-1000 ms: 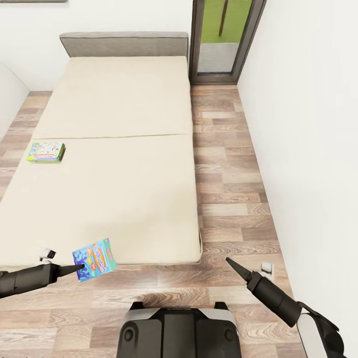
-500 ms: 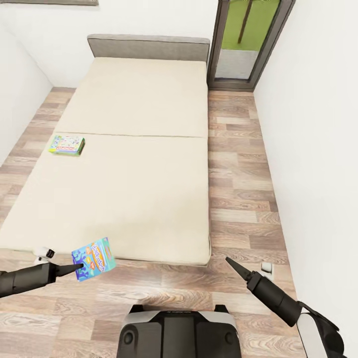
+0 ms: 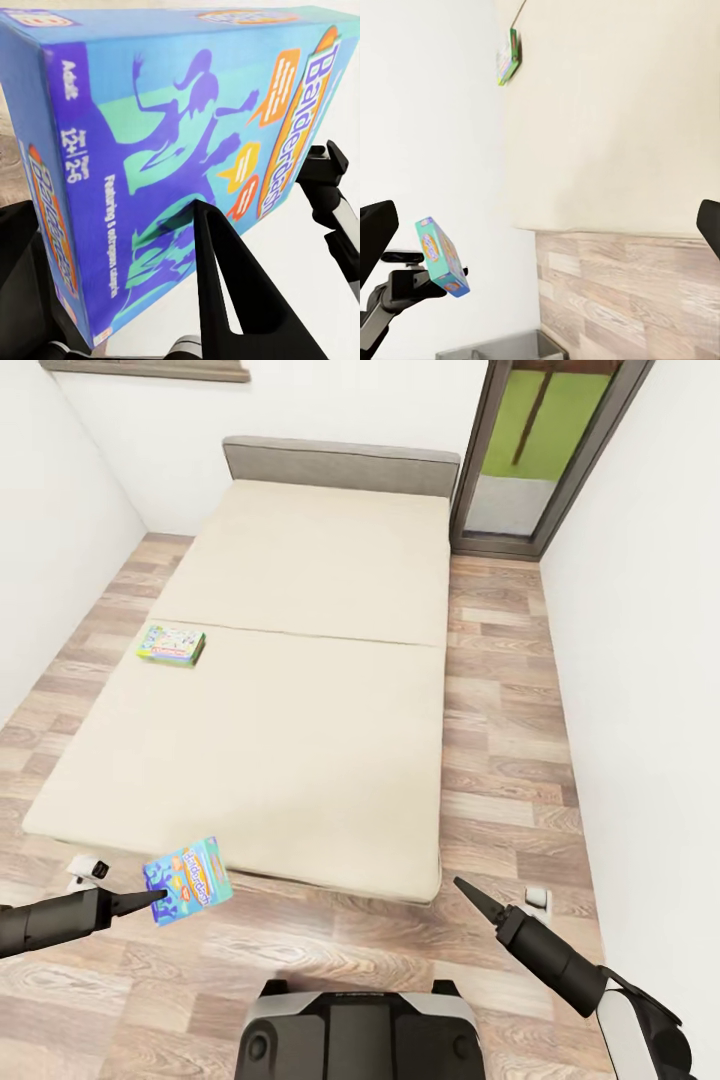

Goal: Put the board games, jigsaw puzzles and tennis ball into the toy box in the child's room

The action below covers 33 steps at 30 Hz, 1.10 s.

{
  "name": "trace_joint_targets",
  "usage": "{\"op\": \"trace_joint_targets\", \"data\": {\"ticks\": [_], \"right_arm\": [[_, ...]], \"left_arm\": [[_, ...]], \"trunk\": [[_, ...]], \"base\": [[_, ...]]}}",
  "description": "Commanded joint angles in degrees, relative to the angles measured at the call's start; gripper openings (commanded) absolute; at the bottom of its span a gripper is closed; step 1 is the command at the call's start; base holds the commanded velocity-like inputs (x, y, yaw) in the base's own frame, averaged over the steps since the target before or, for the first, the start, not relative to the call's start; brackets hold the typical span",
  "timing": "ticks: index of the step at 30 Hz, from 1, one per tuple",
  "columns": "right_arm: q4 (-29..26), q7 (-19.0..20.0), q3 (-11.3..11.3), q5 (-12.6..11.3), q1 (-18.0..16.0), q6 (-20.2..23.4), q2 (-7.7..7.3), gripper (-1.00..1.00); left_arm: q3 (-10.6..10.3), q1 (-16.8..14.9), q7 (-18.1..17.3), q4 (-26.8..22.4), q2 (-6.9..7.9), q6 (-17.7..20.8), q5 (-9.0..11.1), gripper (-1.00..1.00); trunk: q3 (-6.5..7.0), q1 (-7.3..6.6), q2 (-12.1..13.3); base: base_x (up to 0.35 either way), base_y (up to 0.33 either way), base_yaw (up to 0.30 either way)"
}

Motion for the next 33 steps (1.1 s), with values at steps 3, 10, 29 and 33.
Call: {"op": "trace_joint_targets", "data": {"ticks": [3, 10, 29, 33], "right_arm": [[-0.02, 0.21, -0.12, -0.13, -0.01, 0.33, 0.05, 1.0], [-0.02, 0.32, -0.12, -0.13, -0.04, 0.33, 0.05, 1.0], [-0.02, 0.39, -0.12, -0.13, -0.02, 0.07, 0.05, 1.0], [-0.02, 0.4, -0.12, -0.13, -0.03, -0.22, 0.05, 1.0]], "left_arm": [[0.0, -0.03, -0.31, 0.01, 0.01, 0.55, -0.03, -1.0], [0.05, -0.03, -0.31, -0.07, 0.0, 0.55, 0.0, -1.0], [0.08, -0.03, -0.31, -0.08, -0.05, 0.55, 0.06, -1.0], [0.08, -0.03, -0.31, -0.08, -0.05, 0.55, 0.06, -1.0]], "trunk": [[0.2, 0.03, -0.08], [0.81, 0.03, -0.08], [2.5, 0.03, -0.08], [2.86, 0.03, -0.08]], "base": [[0.0, 0.0, 0.146], [0.0, 0.0, 0.129], [0.0, 0.0, 0.109], [0.0, 0.0, 0.103]]}}
